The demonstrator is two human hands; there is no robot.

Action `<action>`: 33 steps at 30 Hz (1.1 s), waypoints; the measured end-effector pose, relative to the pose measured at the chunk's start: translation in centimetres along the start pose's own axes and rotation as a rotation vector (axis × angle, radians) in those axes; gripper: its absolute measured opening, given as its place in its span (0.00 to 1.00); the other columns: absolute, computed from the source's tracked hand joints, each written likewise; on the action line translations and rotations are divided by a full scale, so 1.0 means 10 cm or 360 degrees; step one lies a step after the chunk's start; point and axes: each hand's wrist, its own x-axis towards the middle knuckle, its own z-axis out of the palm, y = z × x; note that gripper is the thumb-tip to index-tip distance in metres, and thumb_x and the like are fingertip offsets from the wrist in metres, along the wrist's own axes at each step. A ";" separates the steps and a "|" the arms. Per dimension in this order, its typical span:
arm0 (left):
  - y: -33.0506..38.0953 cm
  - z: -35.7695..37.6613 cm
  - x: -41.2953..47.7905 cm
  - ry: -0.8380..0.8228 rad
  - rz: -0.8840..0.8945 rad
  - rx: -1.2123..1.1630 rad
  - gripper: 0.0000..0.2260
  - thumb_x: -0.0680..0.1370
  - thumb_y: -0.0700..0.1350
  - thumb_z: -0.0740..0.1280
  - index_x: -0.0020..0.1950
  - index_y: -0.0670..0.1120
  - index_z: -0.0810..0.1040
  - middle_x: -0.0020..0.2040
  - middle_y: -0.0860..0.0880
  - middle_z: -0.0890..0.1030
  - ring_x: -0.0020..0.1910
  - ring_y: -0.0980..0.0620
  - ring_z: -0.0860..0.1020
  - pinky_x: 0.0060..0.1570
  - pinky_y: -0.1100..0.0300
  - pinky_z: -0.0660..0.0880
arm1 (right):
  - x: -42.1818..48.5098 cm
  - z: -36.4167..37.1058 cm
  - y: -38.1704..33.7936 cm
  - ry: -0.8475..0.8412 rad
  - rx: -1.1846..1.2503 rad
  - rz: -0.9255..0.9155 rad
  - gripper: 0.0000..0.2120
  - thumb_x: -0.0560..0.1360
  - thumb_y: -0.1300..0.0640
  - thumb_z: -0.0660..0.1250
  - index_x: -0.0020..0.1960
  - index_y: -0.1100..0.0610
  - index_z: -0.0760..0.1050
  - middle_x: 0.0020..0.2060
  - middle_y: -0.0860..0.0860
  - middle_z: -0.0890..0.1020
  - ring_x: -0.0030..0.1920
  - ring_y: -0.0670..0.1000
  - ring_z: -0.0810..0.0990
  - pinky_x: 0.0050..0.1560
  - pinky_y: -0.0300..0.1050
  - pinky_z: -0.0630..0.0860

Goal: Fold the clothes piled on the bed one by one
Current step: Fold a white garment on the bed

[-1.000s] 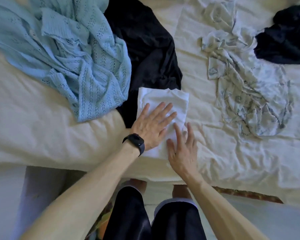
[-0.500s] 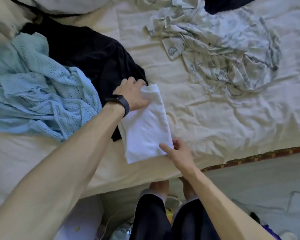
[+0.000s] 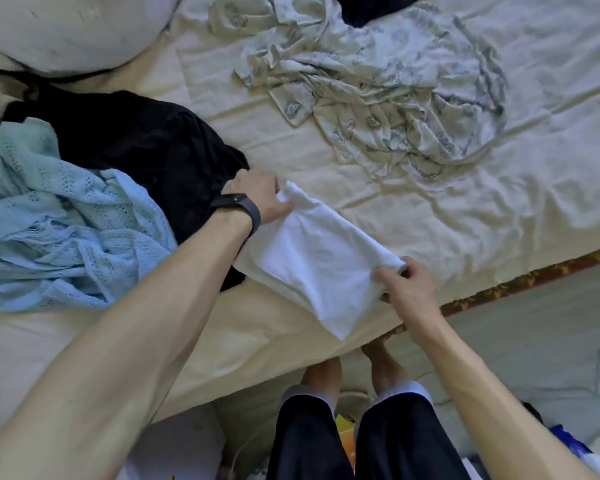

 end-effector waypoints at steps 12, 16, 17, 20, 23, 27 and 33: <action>0.84 0.58 -0.34 0.0097 -0.0329 -0.0412 0.23 0.76 0.59 0.64 0.66 0.49 0.67 0.63 0.46 0.72 0.63 0.41 0.71 0.59 0.46 0.72 | 0.13 -0.17 0.66 0.0117 0.0382 0.0168 0.18 0.72 0.46 0.77 0.57 0.46 0.74 0.54 0.46 0.83 0.54 0.50 0.83 0.57 0.58 0.81; 0.78 0.59 -0.39 -0.0136 -0.0464 -0.0554 0.25 0.74 0.54 0.67 0.68 0.50 0.64 0.53 0.47 0.78 0.50 0.43 0.78 0.52 0.48 0.77 | 0.14 -0.21 0.72 0.0122 0.0491 0.0108 0.13 0.75 0.47 0.75 0.55 0.44 0.74 0.53 0.46 0.83 0.54 0.48 0.83 0.57 0.57 0.81; 0.75 0.55 -0.37 -0.0201 -0.0478 -0.0651 0.24 0.74 0.53 0.68 0.67 0.50 0.66 0.51 0.49 0.78 0.48 0.46 0.78 0.49 0.51 0.77 | 0.15 -0.26 0.72 0.0103 0.0499 0.0080 0.13 0.75 0.48 0.75 0.55 0.43 0.74 0.53 0.45 0.83 0.54 0.48 0.83 0.56 0.56 0.82; 0.63 0.46 -0.34 -0.0292 -0.0337 -0.0979 0.13 0.73 0.50 0.74 0.55 0.52 0.79 0.49 0.52 0.83 0.48 0.50 0.82 0.43 0.58 0.78 | 0.18 -0.37 0.67 0.0063 0.0500 -0.0006 0.12 0.76 0.51 0.74 0.55 0.40 0.74 0.52 0.45 0.83 0.52 0.47 0.84 0.54 0.55 0.83; 0.68 0.30 -0.47 -0.0247 -0.0227 -0.1477 0.11 0.74 0.46 0.76 0.54 0.55 0.81 0.50 0.51 0.86 0.50 0.50 0.84 0.50 0.54 0.80 | 0.18 -0.62 0.49 0.0057 0.0476 -0.0090 0.12 0.78 0.51 0.72 0.54 0.35 0.74 0.51 0.46 0.83 0.49 0.47 0.85 0.53 0.57 0.83; 1.03 -0.14 -0.76 -0.0243 -0.0224 -0.1871 0.12 0.74 0.41 0.76 0.55 0.52 0.81 0.52 0.48 0.86 0.51 0.47 0.85 0.49 0.51 0.82 | 0.01 -1.22 0.00 0.0041 0.0447 -0.0288 0.13 0.78 0.50 0.70 0.52 0.31 0.75 0.50 0.47 0.84 0.47 0.51 0.86 0.47 0.52 0.83; 2.10 -1.41 -1.17 -0.0260 0.0150 -0.2108 0.16 0.73 0.34 0.73 0.57 0.49 0.81 0.49 0.46 0.86 0.45 0.49 0.85 0.38 0.58 0.81 | -0.62 -2.71 -1.07 0.0210 0.0431 -0.0689 0.14 0.79 0.51 0.71 0.50 0.29 0.75 0.47 0.51 0.83 0.45 0.52 0.85 0.44 0.52 0.84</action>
